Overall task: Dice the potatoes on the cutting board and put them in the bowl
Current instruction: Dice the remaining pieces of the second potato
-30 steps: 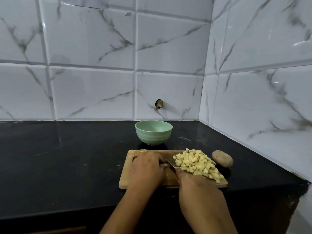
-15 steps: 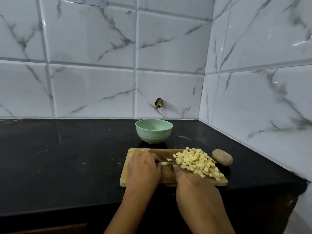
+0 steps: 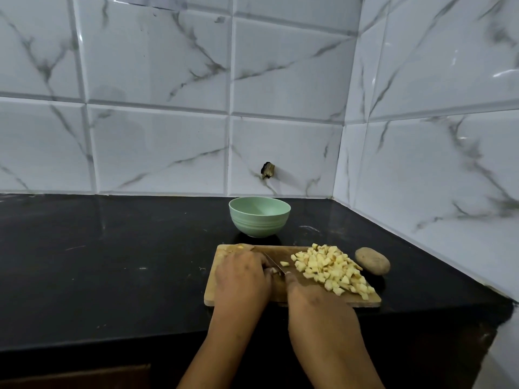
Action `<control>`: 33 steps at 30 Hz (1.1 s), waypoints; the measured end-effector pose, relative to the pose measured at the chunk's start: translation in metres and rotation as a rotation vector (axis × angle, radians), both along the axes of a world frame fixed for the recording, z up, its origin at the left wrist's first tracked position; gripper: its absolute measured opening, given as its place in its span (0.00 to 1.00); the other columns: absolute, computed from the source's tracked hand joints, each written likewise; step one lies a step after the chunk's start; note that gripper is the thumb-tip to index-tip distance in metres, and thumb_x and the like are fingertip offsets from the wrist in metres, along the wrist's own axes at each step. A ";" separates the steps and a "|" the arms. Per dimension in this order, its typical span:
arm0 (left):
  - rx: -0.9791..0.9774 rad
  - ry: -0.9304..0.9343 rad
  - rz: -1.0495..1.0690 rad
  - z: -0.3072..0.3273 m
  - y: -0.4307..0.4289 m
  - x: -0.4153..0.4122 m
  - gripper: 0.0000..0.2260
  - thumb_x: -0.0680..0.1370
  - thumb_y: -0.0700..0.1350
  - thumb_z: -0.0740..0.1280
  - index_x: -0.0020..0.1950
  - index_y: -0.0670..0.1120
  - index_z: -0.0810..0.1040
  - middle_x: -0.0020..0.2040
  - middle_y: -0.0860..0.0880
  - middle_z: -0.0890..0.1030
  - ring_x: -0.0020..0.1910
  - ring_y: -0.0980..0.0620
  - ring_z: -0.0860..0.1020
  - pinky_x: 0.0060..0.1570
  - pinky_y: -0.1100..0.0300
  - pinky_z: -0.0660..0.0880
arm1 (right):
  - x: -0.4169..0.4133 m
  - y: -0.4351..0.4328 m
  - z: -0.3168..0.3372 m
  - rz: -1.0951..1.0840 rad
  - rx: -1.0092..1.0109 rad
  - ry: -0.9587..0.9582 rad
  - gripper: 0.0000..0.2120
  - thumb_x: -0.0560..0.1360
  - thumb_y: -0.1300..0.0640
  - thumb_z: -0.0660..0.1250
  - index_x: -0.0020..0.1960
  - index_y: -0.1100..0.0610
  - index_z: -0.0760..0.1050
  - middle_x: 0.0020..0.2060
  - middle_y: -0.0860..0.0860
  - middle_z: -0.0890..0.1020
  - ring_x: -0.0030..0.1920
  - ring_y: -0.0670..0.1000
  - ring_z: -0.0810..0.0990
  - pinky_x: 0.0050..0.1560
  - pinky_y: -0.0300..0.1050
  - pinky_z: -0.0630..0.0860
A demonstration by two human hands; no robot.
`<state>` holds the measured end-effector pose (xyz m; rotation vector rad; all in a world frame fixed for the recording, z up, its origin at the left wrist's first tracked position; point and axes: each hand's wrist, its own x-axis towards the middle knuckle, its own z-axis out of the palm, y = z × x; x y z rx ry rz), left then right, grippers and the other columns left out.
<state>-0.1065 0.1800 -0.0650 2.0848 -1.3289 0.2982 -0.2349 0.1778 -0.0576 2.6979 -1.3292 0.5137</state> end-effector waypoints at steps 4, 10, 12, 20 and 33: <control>-0.031 0.017 0.004 -0.001 0.003 -0.002 0.09 0.78 0.53 0.63 0.55 0.56 0.81 0.50 0.57 0.82 0.51 0.59 0.76 0.49 0.63 0.73 | 0.007 -0.004 0.006 0.002 -0.008 -0.030 0.24 0.81 0.62 0.54 0.76 0.52 0.57 0.55 0.50 0.79 0.53 0.50 0.79 0.42 0.41 0.68; -0.082 0.041 0.040 -0.004 0.006 0.000 0.09 0.77 0.52 0.65 0.52 0.54 0.83 0.47 0.57 0.82 0.51 0.57 0.75 0.53 0.61 0.72 | -0.011 0.005 0.010 0.032 0.002 -0.079 0.25 0.81 0.59 0.53 0.77 0.46 0.55 0.56 0.49 0.78 0.53 0.49 0.79 0.43 0.40 0.71; -0.083 0.061 0.036 -0.006 0.004 0.000 0.09 0.77 0.52 0.65 0.52 0.55 0.83 0.48 0.57 0.82 0.51 0.57 0.75 0.54 0.61 0.72 | -0.009 0.007 0.010 0.025 0.055 -0.029 0.28 0.81 0.60 0.55 0.78 0.47 0.51 0.57 0.50 0.78 0.54 0.49 0.79 0.46 0.41 0.72; -0.030 0.065 0.121 0.000 0.016 -0.006 0.09 0.78 0.52 0.63 0.54 0.56 0.81 0.54 0.56 0.76 0.56 0.53 0.67 0.53 0.60 0.70 | 0.007 -0.005 0.011 0.017 0.022 -0.038 0.27 0.80 0.63 0.55 0.77 0.50 0.55 0.56 0.51 0.78 0.54 0.52 0.79 0.44 0.43 0.70; -0.039 0.077 0.177 -0.002 0.023 -0.006 0.10 0.77 0.51 0.63 0.53 0.54 0.82 0.58 0.56 0.71 0.55 0.53 0.64 0.53 0.59 0.71 | 0.011 0.002 0.008 0.049 -0.011 -0.037 0.23 0.81 0.62 0.55 0.75 0.51 0.59 0.55 0.51 0.79 0.53 0.51 0.80 0.43 0.42 0.70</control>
